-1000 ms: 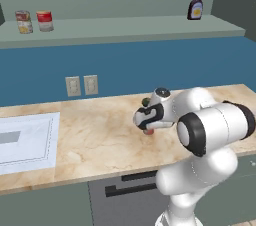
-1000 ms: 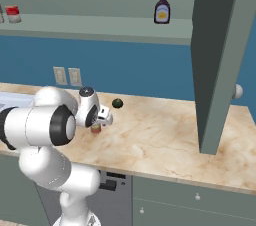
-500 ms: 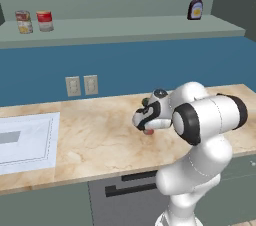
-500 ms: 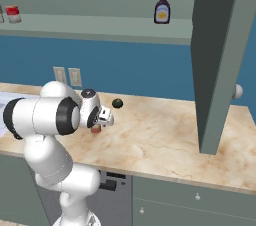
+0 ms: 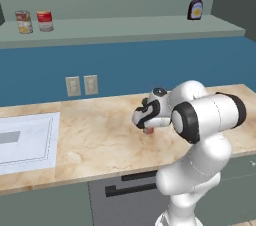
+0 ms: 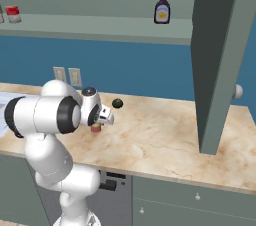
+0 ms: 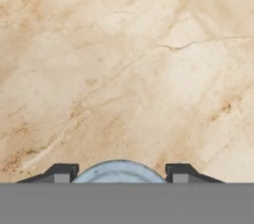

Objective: Pick the cans from the counter and place them in their designated side in the cabinet.

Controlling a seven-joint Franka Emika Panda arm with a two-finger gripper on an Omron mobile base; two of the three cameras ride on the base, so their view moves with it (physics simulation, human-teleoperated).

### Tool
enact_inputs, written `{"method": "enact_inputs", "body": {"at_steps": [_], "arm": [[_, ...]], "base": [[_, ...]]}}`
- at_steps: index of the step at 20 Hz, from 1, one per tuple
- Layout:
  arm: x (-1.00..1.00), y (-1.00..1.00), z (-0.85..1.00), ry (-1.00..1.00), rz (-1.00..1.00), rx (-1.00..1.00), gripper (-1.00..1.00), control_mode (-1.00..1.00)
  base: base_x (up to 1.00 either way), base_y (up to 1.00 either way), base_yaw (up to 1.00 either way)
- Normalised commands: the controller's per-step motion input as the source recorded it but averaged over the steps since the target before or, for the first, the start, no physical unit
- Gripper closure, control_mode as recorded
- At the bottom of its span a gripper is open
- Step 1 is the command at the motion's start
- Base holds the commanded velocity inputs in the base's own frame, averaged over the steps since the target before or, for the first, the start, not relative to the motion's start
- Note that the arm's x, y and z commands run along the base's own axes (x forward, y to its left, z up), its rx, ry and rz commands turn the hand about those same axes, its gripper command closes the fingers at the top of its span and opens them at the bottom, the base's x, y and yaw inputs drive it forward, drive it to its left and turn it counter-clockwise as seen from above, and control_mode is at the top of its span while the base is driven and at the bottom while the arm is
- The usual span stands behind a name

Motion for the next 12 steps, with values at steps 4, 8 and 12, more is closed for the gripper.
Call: {"method": "enact_inputs", "body": {"at_steps": [4,8,12], "arm": [[-0.01,0.0,0.37,-0.01,0.02,0.0,1.0,-1.0],[-0.03,0.0,0.49,-0.05,0.05,0.0,1.0,-1.0],[-0.01,0.02,0.54,-0.04,0.05,0.0,1.0,-1.0]], "base": [[0.0,0.0,0.0],[0.0,0.0,0.0],[0.0,0.0,0.0]]}}
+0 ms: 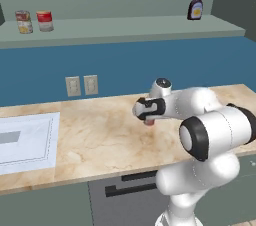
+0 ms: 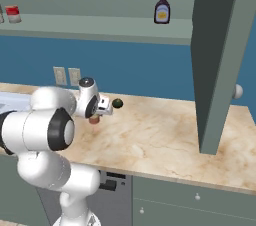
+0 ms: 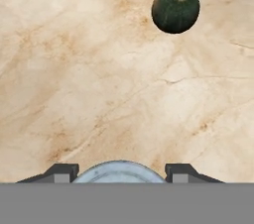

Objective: Pick the cans from the counter and place them in their designated side in the cabinet.

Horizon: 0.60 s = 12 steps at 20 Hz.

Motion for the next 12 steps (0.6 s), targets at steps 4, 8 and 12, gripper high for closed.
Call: {"method": "enact_inputs", "body": {"at_steps": [4,8,12], "arm": [[-0.02,0.0,0.52,-0.01,0.05,0.0,1.0,-1.0],[-0.06,0.0,0.42,0.0,0.05,0.0,1.0,-1.0],[-0.09,0.0,0.36,0.0,0.07,0.0,1.0,-1.0]], "base": [[0.0,0.0,0.0],[0.0,0.0,0.0],[0.0,0.0,0.0]]}}
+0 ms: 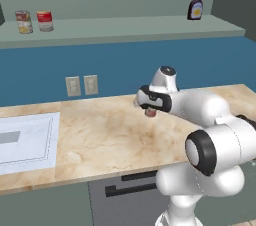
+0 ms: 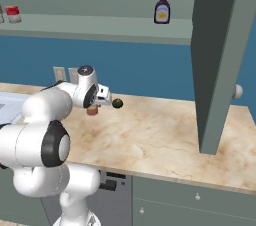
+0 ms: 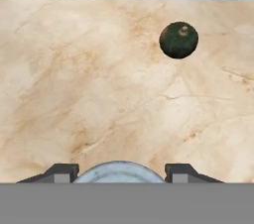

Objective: Pick the cans from the counter and place them in their designated side in the cabinet.

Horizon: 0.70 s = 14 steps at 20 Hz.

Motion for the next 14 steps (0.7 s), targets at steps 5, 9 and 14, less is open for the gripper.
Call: {"method": "enact_inputs", "body": {"at_steps": [5,9,14], "arm": [[-0.21,-0.02,0.36,0.0,0.09,0.0,1.0,-1.0],[-0.27,0.0,0.35,0.0,0.1,0.0,1.0,-1.0],[-0.38,0.0,0.34,0.0,0.11,0.0,1.0,-1.0]], "base": [[0.0,0.0,0.0],[0.0,0.0,0.0],[0.0,0.0,0.0]]}}
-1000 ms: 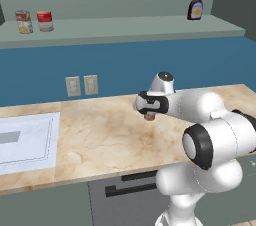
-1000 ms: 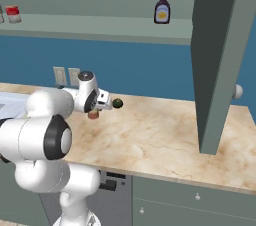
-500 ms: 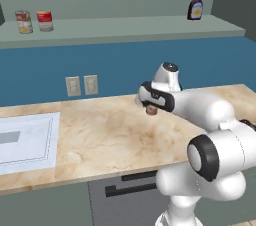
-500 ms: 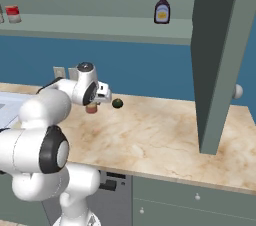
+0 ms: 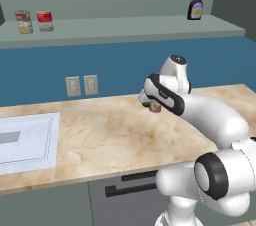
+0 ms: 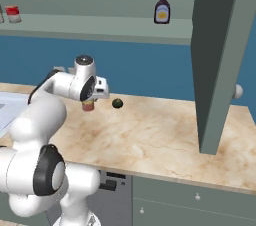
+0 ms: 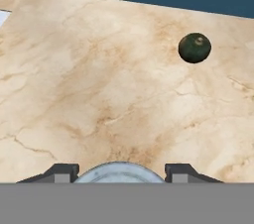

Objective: Pick the cans from the counter and place them in their designated side in the cabinet.

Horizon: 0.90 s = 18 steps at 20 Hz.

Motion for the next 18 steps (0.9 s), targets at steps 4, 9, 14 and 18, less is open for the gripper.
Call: {"method": "enact_inputs", "body": {"at_steps": [4,9,14,18], "arm": [[-0.41,0.0,0.34,0.0,0.11,0.0,1.0,-1.0],[-0.39,0.0,0.29,0.0,0.11,0.0,1.0,-1.0],[-0.4,0.0,0.23,0.0,0.11,0.0,1.0,-1.0],[-0.44,0.0,0.27,-0.03,0.1,0.0,1.0,-1.0]], "base": [[0.0,0.0,0.0],[0.0,0.0,0.0],[0.0,0.0,0.0],[0.0,0.0,0.0]]}}
